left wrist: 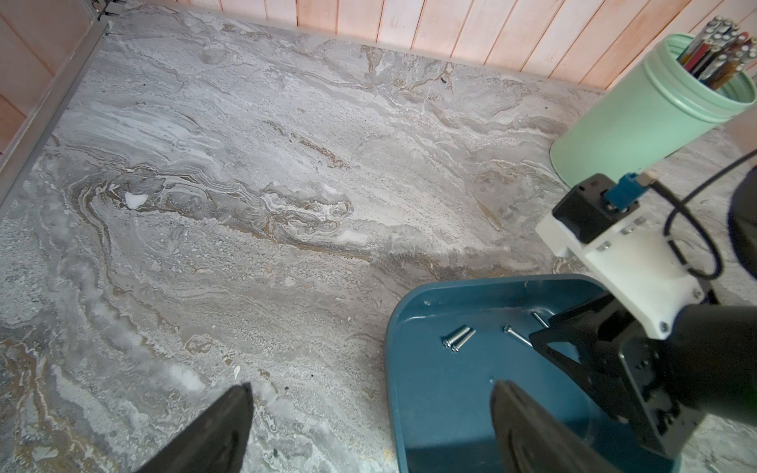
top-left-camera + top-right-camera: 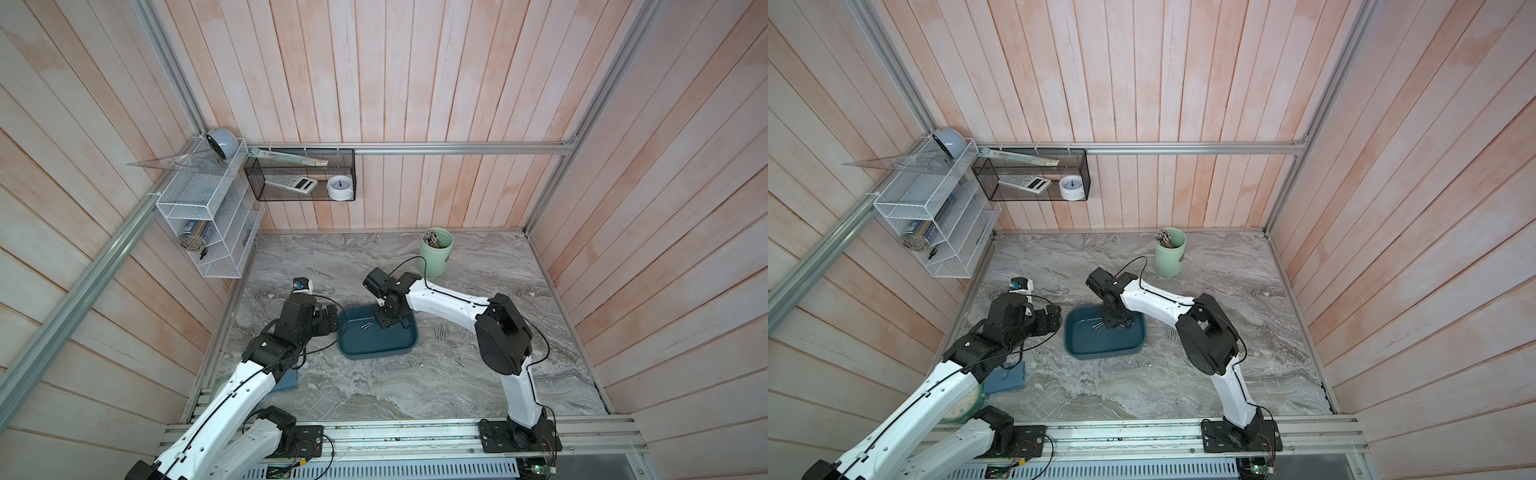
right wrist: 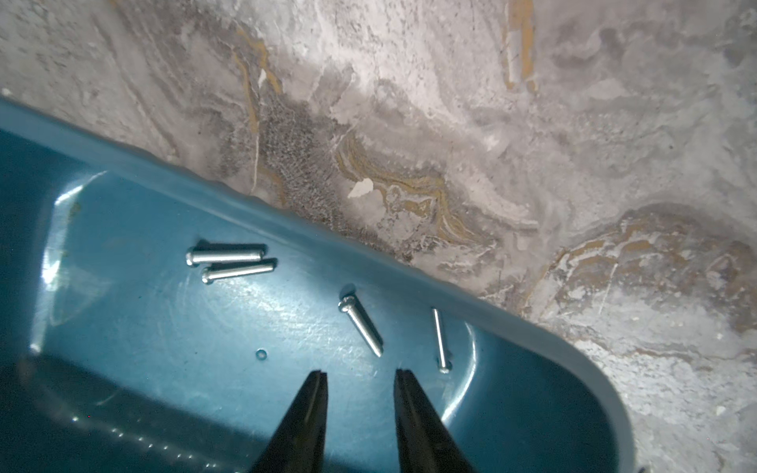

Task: Take out the screws from the storage box
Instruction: Pick up the screw from the storage box.

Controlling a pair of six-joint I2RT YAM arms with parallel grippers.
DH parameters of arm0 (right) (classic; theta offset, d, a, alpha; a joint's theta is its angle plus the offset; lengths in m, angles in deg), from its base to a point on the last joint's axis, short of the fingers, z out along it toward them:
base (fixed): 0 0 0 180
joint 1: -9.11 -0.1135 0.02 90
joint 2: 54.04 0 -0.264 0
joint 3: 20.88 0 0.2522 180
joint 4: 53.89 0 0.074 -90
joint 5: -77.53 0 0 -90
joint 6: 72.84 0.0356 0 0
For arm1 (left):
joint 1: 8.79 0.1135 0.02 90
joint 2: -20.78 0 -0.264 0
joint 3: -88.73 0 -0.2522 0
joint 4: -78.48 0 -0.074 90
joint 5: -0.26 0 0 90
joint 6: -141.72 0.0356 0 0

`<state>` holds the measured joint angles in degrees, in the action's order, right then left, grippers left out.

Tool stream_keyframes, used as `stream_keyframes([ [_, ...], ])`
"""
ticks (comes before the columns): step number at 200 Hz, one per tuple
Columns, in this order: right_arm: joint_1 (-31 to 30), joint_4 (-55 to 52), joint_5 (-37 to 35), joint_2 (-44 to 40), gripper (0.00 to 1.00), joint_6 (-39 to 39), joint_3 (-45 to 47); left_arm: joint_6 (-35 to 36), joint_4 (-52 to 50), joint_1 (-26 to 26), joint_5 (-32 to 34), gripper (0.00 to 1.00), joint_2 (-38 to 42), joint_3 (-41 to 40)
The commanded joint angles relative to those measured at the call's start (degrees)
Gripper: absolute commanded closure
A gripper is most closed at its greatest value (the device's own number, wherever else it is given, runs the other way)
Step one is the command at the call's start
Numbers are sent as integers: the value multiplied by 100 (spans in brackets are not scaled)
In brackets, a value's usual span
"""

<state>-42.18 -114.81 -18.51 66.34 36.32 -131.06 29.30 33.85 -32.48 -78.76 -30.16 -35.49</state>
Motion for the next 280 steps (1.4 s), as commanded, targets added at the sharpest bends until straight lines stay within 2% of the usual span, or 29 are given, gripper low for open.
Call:
stream_keyframes([
  [1,78,-57,79,236,68,-3,56,79,9,-11,61,4,23,21],
  [96,75,-13,262,595,72,43,56,86,2,-7,40,4,12,12],
  [154,75,-271,182,916,85,35,-180,72,-2,-14,-148,4,-99,18],
  [178,75,-344,180,932,96,42,-219,14,-31,-9,-367,4,-193,53],
  [191,76,-403,192,869,100,46,-266,-60,-52,-10,-431,4,-236,76],
  [227,76,-498,277,485,100,97,-411,-335,-48,-38,-653,5,-431,63],
  [254,78,-579,382,154,100,164,-542,-501,-326,-208,-1244,6,-728,218],
  [280,75,-601,377,-154,100,263,-530,-460,-421,-375,-1097,6,-804,115],
])
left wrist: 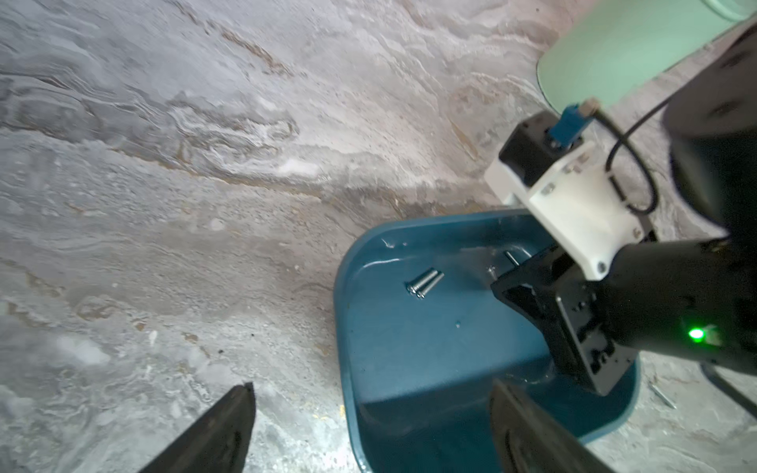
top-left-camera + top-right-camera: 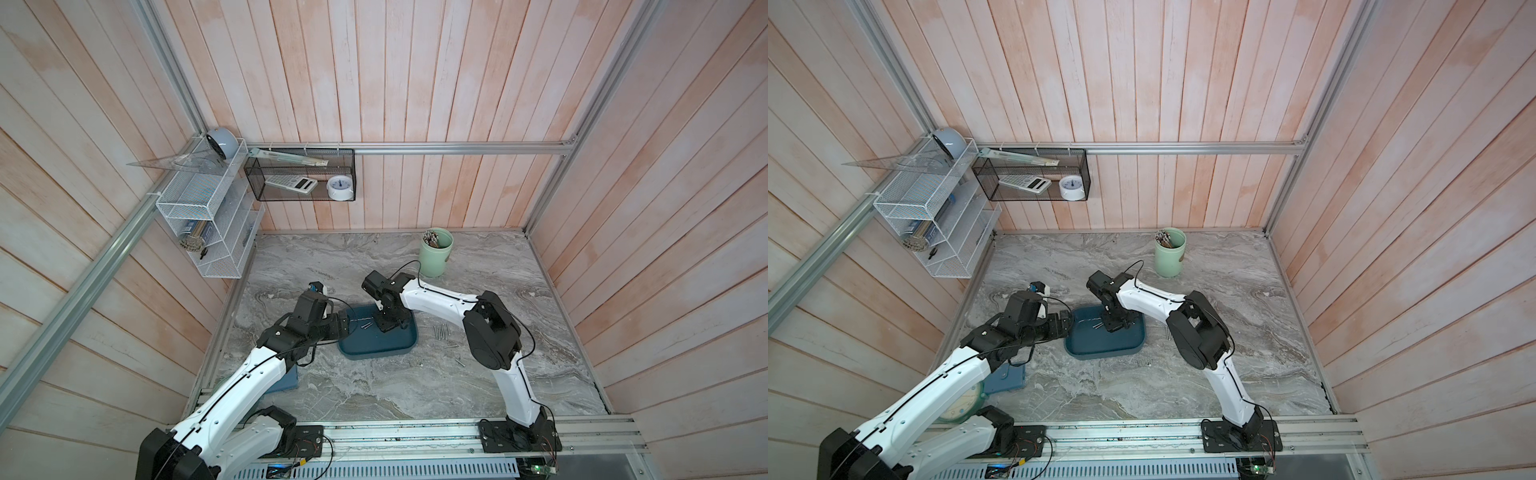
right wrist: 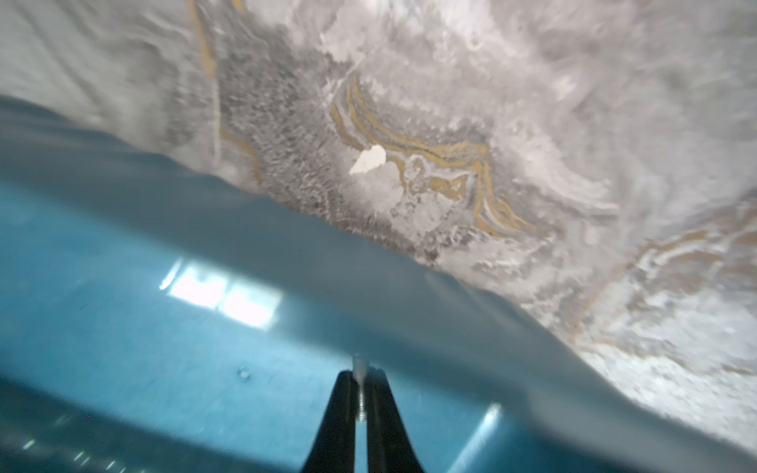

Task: Take out the screws from the storage box
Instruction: Pick up the screw from the storage box.

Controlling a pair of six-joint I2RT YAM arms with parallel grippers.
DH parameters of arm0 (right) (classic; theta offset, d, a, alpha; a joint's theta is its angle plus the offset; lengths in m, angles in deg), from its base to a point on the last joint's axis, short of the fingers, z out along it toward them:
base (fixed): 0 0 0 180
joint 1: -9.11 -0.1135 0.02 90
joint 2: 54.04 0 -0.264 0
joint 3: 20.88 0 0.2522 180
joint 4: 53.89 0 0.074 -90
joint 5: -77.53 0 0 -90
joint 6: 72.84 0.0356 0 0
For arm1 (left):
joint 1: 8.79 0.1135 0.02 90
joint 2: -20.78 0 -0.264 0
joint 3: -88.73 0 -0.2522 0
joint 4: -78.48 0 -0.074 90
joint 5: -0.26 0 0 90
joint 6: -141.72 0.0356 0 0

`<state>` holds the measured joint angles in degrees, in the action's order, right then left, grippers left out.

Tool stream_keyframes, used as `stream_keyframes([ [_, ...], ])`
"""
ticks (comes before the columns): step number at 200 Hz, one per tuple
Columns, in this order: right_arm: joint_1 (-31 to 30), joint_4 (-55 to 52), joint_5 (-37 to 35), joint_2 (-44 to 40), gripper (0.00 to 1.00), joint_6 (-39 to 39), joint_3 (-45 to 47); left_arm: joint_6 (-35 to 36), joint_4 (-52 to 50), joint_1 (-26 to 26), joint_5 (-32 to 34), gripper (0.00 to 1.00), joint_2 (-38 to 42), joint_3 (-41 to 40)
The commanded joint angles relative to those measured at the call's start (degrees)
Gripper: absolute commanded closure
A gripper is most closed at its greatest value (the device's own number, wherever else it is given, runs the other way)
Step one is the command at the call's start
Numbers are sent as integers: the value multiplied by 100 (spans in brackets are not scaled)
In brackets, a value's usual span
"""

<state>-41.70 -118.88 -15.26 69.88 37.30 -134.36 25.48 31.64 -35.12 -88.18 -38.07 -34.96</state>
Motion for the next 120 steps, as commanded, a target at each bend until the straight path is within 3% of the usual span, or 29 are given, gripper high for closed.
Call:
stream_keyframes([
  [1,27,-190,55,-517,100,165,-203,-80,-195,-119,-147,6,-12,53],
  [66,162,-291,-7,-1343,100,445,183,-195,170,-244,-195,8,-118,113],
  [120,962,-362,-162,-2646,100,676,1574,-186,227,-466,-277,9,-782,660],
])
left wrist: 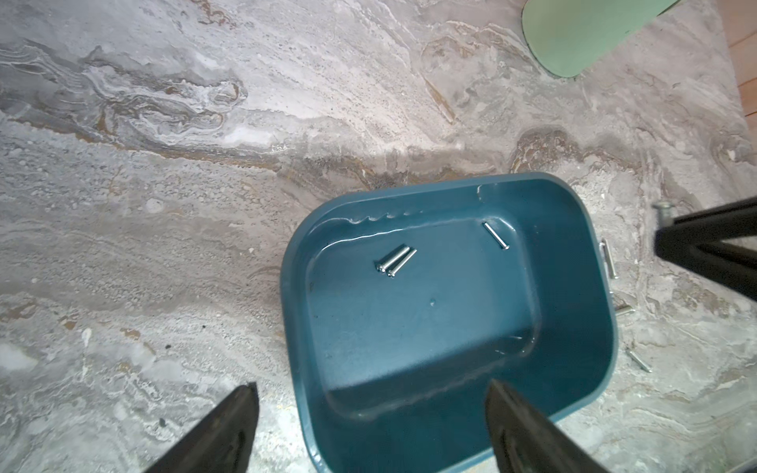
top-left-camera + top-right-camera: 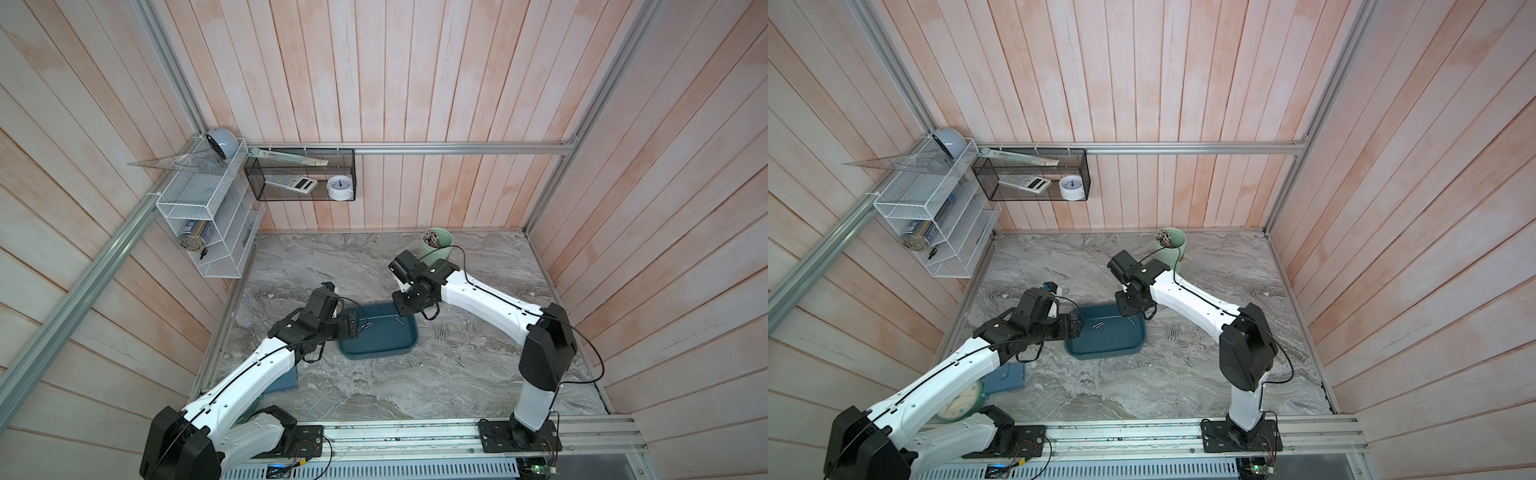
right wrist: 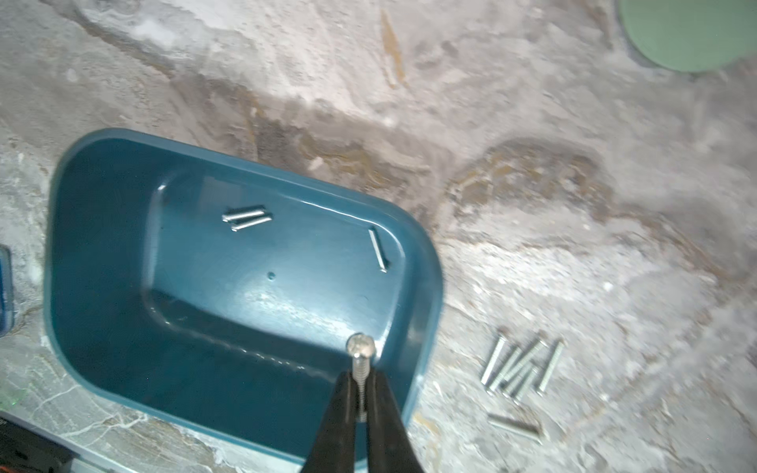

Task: Take out the screws from the storage box
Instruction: Pick up the screw from the storage box, then place the screw at the center of the board.

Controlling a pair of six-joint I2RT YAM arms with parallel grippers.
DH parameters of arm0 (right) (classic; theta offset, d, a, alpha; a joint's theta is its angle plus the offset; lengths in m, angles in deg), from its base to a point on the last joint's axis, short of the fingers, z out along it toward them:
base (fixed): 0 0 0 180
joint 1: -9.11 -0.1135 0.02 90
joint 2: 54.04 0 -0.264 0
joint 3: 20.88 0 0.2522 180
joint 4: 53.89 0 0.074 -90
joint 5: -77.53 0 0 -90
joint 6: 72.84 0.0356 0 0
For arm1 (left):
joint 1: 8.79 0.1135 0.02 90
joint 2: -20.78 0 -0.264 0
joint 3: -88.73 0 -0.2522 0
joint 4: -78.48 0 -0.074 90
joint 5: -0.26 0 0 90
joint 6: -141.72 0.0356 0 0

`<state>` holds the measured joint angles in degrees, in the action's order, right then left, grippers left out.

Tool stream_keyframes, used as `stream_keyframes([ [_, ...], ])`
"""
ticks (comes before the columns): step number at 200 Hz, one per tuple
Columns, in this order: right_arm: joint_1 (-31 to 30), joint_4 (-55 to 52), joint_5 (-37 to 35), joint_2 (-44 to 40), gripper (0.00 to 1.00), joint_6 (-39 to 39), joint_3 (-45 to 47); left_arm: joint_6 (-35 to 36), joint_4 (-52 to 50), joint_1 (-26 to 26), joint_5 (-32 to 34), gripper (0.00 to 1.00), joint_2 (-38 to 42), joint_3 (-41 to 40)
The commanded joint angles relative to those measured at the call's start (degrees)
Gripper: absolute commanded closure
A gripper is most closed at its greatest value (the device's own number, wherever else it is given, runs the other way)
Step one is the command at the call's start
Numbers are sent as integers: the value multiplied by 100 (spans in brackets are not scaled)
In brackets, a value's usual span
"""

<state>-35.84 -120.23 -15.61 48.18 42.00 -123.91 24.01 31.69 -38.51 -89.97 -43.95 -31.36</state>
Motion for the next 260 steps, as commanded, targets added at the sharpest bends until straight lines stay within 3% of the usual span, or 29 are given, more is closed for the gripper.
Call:
stream_keyframes([
  [1,401,-227,-117,-501,100,210,558,-41,225,-138,-95,9,-201,312],
  [40,1053,-177,184,-874,100,394,1462,176,316,-359,-58,9,-694,856],
  [76,1067,-66,341,-632,100,390,1678,164,259,-478,-235,9,-822,672],
  [150,1068,244,516,187,100,381,1771,546,-134,-595,504,8,-1009,861],
  [223,1076,250,485,594,100,356,1761,132,18,-597,324,8,-1057,833],
  [242,1085,152,453,668,99,313,1719,946,-351,-592,116,9,-1115,1087],
  [248,1080,151,453,668,99,302,1720,1205,-382,-597,301,9,-1106,1051],
  [253,1078,138,454,668,99,294,1724,969,-335,-605,815,9,-1099,964],
  [260,1081,125,446,677,99,296,1725,682,-317,-597,1040,11,-1103,889],
])
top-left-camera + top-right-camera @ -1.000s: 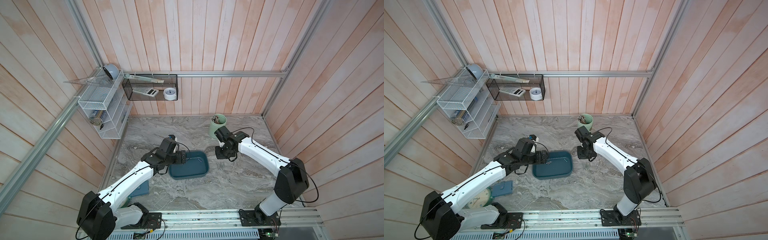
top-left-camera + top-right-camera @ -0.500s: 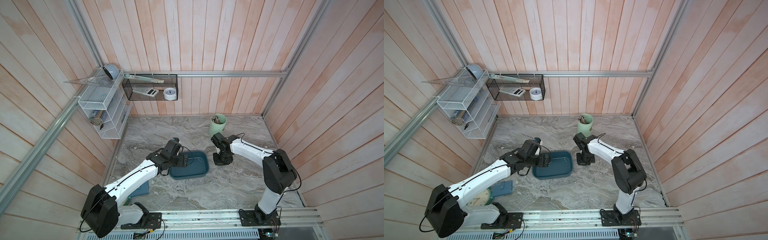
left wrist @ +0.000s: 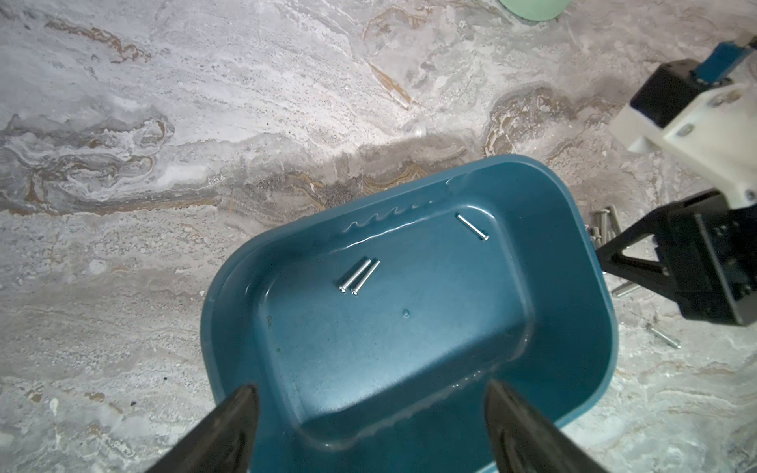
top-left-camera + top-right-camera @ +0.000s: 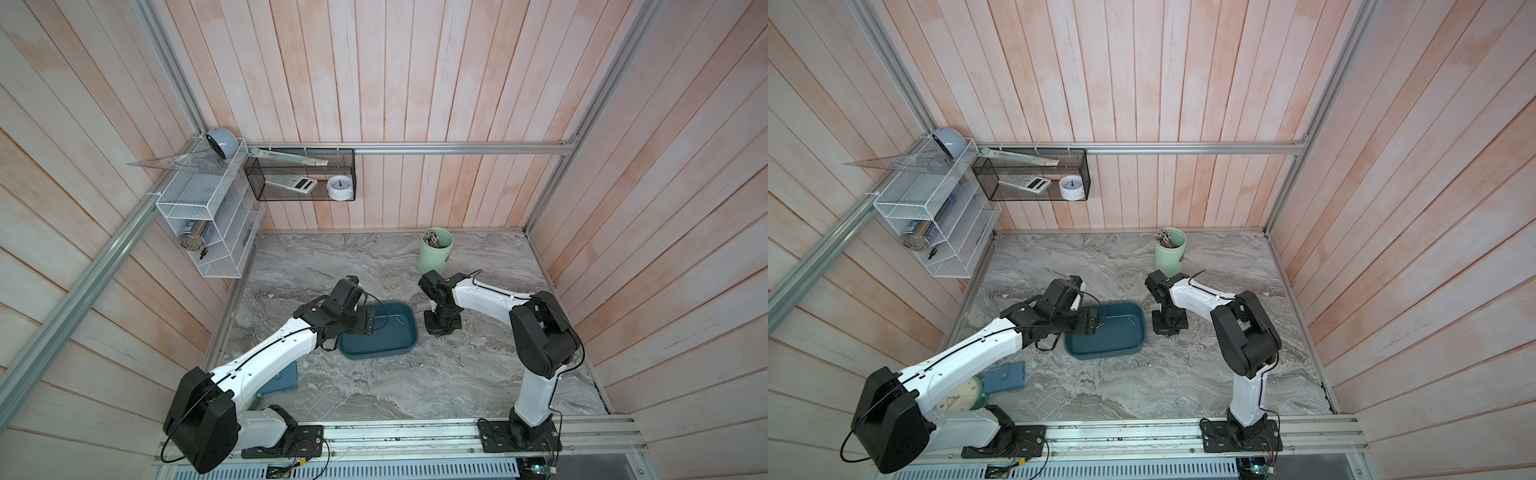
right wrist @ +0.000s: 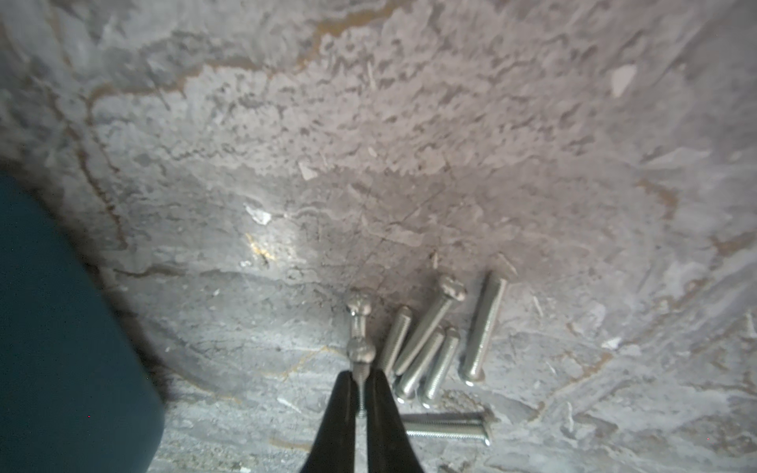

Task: Take out the screws from the storage box
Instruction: Place the screw at the center of the board.

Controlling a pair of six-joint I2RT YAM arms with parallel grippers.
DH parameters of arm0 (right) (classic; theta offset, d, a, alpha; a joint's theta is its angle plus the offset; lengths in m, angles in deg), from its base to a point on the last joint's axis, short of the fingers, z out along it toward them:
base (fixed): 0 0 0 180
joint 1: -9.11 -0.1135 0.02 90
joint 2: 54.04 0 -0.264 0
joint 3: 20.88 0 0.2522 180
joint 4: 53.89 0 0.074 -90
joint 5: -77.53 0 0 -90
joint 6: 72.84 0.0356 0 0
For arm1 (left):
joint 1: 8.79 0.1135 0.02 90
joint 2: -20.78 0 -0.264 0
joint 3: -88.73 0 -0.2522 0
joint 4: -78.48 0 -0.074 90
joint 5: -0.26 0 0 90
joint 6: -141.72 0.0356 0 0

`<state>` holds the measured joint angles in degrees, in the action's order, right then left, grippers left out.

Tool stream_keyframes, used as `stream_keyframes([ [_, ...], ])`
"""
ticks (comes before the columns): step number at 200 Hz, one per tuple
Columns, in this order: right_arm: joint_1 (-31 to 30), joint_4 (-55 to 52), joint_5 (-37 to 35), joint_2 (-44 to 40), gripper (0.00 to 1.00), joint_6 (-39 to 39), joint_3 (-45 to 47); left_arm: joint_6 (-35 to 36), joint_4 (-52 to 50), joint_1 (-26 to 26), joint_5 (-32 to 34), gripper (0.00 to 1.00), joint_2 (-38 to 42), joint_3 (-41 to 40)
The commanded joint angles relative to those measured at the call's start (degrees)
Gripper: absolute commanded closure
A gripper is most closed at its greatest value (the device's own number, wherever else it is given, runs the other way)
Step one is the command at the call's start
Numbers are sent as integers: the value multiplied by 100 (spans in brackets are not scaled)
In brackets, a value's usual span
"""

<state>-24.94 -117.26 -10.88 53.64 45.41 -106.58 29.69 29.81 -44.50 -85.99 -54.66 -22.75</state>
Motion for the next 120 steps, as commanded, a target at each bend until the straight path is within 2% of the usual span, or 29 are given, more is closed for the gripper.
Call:
stream_keyframes([
  [1,-12,-177,-27,126,99,-47,-6,103,-134,2,626,11,-37,31],
  [21,-13,-139,-62,105,96,-21,42,121,-355,-22,105,11,-141,260],
  [54,-2,-190,-54,24,91,27,-13,282,-453,-16,334,11,-259,292],
  [78,-4,-239,-77,-94,87,18,-43,155,-447,-21,111,10,-250,262],
  [120,-10,-383,-165,-258,81,-12,-120,172,-429,-23,214,10,-202,254],
])
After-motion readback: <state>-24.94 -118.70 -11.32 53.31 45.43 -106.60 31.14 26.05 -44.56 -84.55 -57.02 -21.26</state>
